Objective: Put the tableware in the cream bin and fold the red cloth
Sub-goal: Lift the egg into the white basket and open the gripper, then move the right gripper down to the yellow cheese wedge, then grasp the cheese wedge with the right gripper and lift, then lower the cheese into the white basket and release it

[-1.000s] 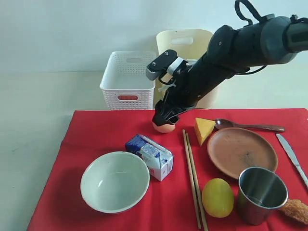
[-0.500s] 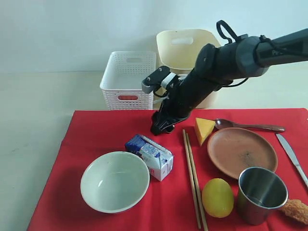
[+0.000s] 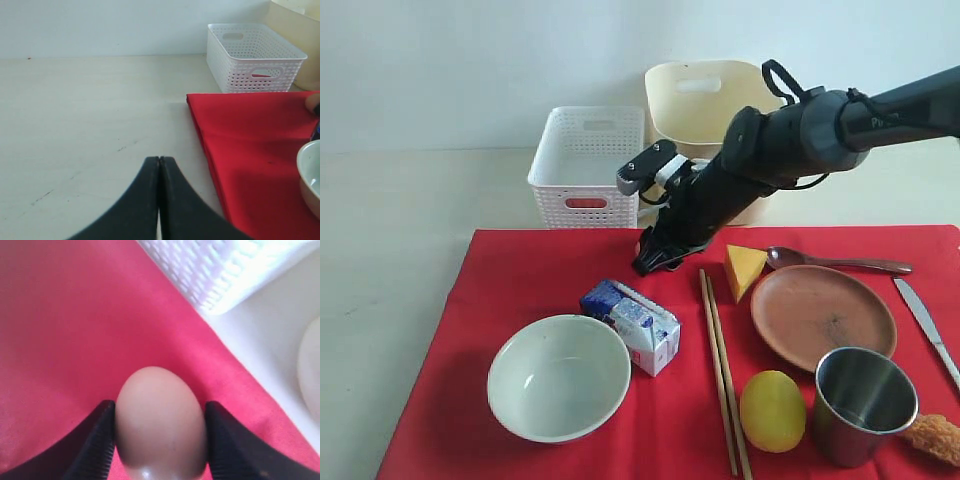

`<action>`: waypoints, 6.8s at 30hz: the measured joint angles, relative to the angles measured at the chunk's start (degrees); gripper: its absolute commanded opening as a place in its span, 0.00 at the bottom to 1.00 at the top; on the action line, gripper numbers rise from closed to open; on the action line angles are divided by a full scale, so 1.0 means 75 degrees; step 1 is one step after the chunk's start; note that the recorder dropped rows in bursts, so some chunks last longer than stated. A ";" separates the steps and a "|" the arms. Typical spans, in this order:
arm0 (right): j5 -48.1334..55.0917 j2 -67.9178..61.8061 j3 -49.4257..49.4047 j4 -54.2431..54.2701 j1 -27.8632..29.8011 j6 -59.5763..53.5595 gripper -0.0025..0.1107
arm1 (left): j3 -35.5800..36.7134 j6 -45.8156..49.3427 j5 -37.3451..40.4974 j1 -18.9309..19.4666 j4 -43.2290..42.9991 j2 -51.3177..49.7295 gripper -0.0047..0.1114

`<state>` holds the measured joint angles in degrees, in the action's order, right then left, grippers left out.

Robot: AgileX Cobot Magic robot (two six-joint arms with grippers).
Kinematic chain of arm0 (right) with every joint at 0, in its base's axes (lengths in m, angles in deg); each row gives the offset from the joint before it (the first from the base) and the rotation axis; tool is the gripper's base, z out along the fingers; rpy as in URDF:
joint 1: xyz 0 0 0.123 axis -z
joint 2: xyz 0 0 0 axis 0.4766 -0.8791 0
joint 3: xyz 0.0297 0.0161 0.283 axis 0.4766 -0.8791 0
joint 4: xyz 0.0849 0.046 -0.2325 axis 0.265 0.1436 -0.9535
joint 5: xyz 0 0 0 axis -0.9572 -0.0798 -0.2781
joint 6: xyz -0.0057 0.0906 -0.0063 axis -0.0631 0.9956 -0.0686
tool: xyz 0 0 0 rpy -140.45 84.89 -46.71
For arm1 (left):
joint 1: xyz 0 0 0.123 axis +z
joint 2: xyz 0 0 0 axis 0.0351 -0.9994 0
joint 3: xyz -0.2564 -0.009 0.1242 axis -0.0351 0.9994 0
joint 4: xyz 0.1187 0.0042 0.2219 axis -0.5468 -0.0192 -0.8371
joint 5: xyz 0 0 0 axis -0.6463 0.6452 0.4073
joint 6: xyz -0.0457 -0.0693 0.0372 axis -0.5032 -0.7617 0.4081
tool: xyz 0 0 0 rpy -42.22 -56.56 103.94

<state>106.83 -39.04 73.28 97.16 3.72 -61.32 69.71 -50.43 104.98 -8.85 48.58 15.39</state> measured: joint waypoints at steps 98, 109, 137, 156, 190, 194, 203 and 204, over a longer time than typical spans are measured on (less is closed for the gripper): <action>0.3514 0.3158 0.1011 -0.2834 -0.0014 0.3428 0.57 | 0.0000 0.0000 0.0000 0.0000 0.0000 0.0000 0.04; 0.3334 0.3380 -0.0772 -0.4097 -0.0014 0.5085 0.75 | 0.0000 0.0000 0.0000 0.0000 0.0000 0.0000 0.04; 0.1975 0.0956 -0.0688 -0.3907 0.0511 0.5332 0.75 | 0.0000 0.0000 0.0000 0.0000 0.0000 0.0000 0.04; 0.1669 0.0835 -0.0611 -0.3286 0.0511 0.4827 0.02 | 0.0000 0.0000 0.0000 0.0000 0.0000 0.0000 0.04; 0.1759 0.1113 0.2549 0.2090 0.0523 -0.0187 0.02 | 0.0000 0.0000 0.0000 0.0000 0.0000 0.0000 0.04; 0.1759 0.0323 0.3295 0.2090 0.0523 -0.0490 0.02 | 0.0000 0.0000 0.0000 0.0000 0.0000 0.0000 0.04; 0.1658 -0.0939 0.4180 0.2090 0.0523 -0.1519 0.06 | 0.0000 0.0000 0.0000 0.0000 0.0000 0.0000 0.04; 0.1627 -0.1011 0.4198 0.2090 0.0523 -0.1595 0.09 | 0.0000 0.0000 0.0000 0.0000 0.0000 0.0000 0.04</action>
<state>119.03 -46.62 104.76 112.83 7.64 -73.28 69.71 -50.43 104.98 -8.85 48.58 15.39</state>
